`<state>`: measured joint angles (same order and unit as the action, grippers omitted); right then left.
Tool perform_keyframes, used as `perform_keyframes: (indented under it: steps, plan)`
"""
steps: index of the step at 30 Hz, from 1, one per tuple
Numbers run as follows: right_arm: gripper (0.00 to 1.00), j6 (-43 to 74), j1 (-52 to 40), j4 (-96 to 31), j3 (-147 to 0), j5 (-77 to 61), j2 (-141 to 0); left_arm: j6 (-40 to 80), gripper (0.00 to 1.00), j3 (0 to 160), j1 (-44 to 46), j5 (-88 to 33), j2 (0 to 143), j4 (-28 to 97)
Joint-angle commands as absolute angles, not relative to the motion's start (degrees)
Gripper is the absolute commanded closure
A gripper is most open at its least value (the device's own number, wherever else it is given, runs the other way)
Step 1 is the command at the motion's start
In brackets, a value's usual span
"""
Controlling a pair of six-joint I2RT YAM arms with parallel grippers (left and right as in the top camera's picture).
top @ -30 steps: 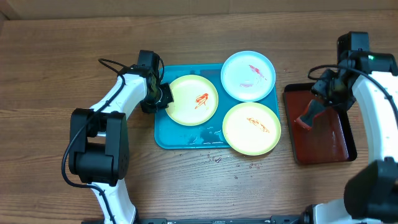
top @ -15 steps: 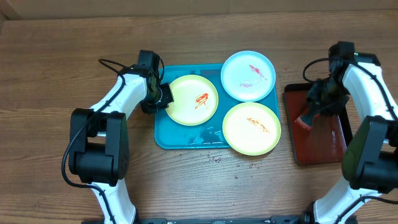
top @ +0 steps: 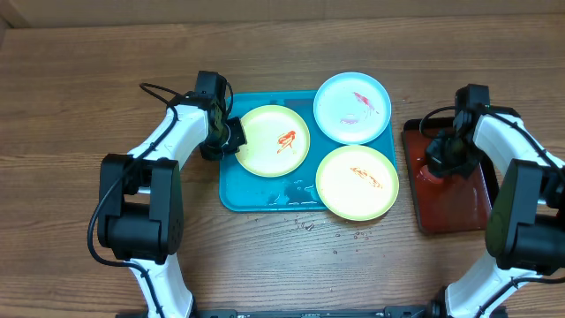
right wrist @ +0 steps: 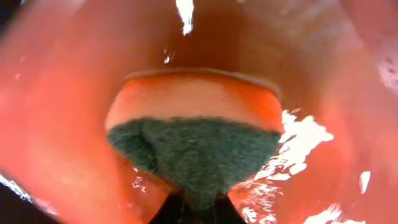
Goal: Clean dirty plates on tray and stack at the side
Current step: 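Lower the right gripper onto the sponge on the red tray and grasp it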
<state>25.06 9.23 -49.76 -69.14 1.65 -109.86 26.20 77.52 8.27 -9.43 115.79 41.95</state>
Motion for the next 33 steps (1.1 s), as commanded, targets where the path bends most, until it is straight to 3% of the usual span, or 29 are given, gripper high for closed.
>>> perform_keyframes:
  steps: [1, 15, 33]
  plan:
    - [0.96, 25.02, 9.19, -50.89, -68.14, 2.07, -110.72, 25.69, 0.96, 76.38, 8.34, -6.90, 116.79, 41.76]
    - [0.96, 12.16, 9.02, -62.59, -81.03, -4.40, -101.65, 24.93, 0.96, 76.38, 8.34, -7.09, 116.79, 42.11]
    - [0.96, 2.02, 8.97, -64.10, -81.30, -3.97, -99.00, 22.68, 0.96, 76.38, 8.34, -7.62, 116.79, 43.53]
